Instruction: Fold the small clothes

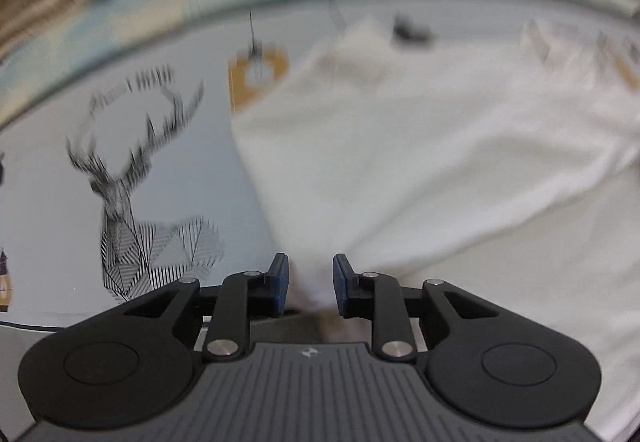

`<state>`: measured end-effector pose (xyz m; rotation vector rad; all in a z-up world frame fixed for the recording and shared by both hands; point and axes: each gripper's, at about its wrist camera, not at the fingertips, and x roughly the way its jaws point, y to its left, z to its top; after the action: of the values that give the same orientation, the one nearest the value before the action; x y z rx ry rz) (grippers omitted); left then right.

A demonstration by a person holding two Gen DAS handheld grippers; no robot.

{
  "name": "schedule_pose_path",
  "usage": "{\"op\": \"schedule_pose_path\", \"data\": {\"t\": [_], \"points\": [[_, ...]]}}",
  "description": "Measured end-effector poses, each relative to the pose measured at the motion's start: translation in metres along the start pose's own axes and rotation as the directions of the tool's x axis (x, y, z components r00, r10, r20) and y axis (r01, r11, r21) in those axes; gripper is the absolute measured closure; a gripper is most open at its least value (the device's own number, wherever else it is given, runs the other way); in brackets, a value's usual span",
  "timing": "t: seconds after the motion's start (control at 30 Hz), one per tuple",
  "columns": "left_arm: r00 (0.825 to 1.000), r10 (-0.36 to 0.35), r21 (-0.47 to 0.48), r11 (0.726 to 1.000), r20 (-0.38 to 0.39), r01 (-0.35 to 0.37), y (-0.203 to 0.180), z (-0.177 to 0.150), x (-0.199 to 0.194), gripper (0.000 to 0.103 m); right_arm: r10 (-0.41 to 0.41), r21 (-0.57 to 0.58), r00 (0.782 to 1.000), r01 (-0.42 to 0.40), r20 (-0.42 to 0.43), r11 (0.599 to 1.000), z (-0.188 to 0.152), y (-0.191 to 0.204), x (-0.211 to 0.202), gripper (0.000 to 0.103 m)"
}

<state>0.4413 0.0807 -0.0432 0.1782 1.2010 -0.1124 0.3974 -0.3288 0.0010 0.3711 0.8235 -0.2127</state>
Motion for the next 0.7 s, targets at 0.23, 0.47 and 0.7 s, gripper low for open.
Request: {"op": "schedule_pose_path", "data": {"t": [0.23,0.47,0.7], "points": [[0.977,0.045,0.001,0.999,0.21,-0.046,-0.069,-0.003,-0.096,0.051,0.067,-0.064,0.997,-0.066,0.022,0.996,0.002,0.012,-0.02,0.08],[0.972,0.068,-0.017,0.998,0.225,-0.066,-0.112,-0.02,-0.075,0.043,0.116,-0.101,0.991,-0.109,0.068,0.989,-0.005,0.007,-0.053,0.078],[0.964,0.054,0.026,0.998,0.26,-0.063,-0.123,-0.006,-0.066,0.041,0.085,-0.085,0.992,-0.077,0.091,0.993,-0.003,-0.041,-0.059,0.076]]}}
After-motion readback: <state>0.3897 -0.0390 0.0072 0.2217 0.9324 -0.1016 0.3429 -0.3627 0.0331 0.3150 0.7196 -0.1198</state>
